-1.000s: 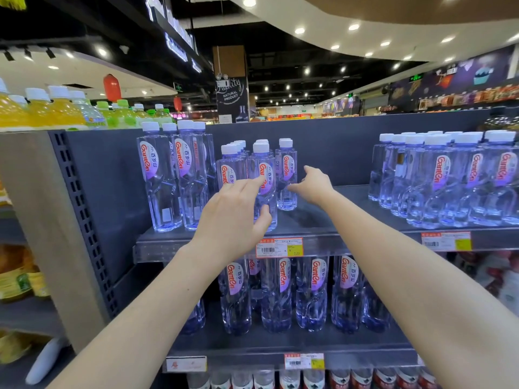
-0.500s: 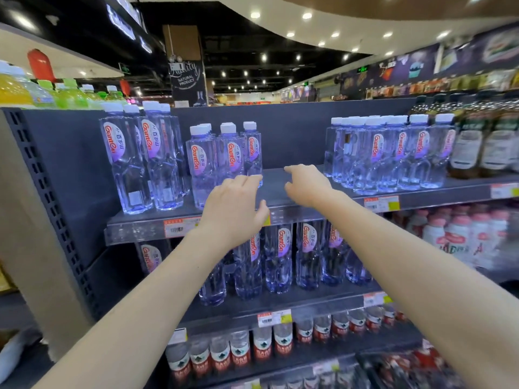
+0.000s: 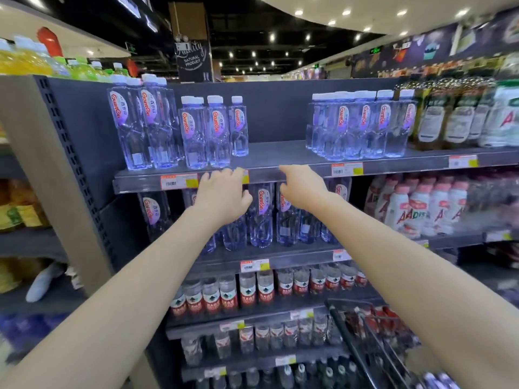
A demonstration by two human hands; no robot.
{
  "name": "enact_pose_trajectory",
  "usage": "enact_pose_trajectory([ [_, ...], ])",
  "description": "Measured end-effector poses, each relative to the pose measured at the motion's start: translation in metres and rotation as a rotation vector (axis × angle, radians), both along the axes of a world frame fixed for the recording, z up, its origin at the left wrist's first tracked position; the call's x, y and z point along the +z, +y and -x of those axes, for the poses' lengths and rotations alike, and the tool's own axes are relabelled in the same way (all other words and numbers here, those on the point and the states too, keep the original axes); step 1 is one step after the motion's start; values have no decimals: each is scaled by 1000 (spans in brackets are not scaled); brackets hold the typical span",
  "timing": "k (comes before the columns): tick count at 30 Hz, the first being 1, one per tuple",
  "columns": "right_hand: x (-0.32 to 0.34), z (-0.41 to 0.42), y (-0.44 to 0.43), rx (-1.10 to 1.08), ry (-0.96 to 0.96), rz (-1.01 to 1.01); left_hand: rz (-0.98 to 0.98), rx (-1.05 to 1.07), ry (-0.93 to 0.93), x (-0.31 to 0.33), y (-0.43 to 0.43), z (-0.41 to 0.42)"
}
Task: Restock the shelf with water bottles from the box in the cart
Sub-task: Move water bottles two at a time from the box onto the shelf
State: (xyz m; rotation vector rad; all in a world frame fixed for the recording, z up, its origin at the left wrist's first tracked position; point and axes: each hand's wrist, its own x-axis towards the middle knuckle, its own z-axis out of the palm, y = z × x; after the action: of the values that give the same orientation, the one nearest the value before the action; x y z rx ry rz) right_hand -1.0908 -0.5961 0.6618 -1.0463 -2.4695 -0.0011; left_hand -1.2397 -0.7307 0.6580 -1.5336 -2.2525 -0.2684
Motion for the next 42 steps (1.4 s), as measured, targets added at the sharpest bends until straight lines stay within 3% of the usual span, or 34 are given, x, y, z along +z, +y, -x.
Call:
enact_pose_trajectory([
  [14, -95, -56, -63, 32, -161, 203, 180, 72, -88, -94, -81, -51],
  [23, -156, -117, -74, -187, -289, 281, 243, -90, -81, -132, -59, -85],
  [31, -179, -246, -64, -366, -225, 374, 302, -335, -136, -166, -1, -201],
  [42, -213, -484, 12, -535, -199, 473, 391, -563, -186, -205, 112, -429],
])
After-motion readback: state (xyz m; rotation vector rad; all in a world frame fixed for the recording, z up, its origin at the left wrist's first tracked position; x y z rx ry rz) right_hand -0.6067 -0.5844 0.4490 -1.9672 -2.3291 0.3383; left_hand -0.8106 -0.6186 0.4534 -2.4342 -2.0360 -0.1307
